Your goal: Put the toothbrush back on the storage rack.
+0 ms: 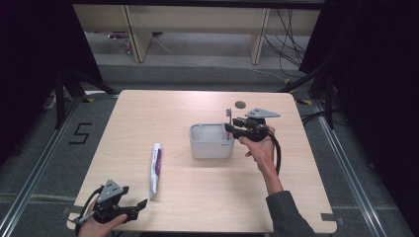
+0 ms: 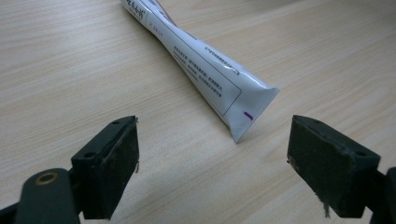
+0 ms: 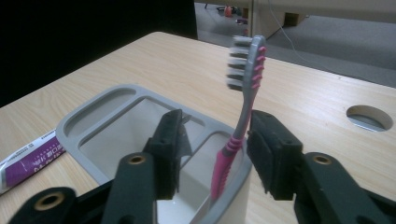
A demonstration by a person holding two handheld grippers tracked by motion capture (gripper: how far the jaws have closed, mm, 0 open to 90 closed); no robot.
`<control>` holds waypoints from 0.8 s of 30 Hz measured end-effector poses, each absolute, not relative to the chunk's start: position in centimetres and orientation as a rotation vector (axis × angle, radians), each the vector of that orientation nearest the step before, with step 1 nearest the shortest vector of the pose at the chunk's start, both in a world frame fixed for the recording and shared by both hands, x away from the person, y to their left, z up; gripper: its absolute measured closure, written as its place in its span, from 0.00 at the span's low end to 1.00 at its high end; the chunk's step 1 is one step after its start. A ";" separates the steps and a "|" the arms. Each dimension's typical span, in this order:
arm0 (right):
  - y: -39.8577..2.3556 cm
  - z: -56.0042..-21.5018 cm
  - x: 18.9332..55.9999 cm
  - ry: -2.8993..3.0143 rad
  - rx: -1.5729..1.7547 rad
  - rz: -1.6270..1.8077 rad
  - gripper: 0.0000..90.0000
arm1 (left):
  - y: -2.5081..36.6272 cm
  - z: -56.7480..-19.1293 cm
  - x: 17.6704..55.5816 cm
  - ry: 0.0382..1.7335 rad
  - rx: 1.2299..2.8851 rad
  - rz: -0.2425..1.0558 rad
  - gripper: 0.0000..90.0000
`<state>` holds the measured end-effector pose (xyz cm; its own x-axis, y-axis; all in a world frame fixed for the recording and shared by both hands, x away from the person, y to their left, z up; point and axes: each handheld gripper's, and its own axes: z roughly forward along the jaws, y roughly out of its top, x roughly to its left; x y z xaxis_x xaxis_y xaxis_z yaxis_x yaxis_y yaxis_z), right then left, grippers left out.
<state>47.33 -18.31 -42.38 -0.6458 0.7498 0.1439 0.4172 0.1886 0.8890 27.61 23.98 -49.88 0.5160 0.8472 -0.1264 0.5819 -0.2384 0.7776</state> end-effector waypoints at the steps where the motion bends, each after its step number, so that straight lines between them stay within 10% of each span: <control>1: -18.3 -42.4 47.3 2.146 1.104 1.441 0.61 | 24.0 -49.9 27.6 1.170 1.941 0.411 0.18; 24: -22.9 -42.2 41.1 2.233 1.094 1.356 0.49 | 24.3 -49.7 27.7 1.163 1.988 0.421 0.18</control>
<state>41.07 -22.93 -42.24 -0.6612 0.7403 0.1213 0.4492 0.2611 0.8544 27.66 24.26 -49.73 0.5265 0.8446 -0.0976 0.5864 -0.2776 0.7610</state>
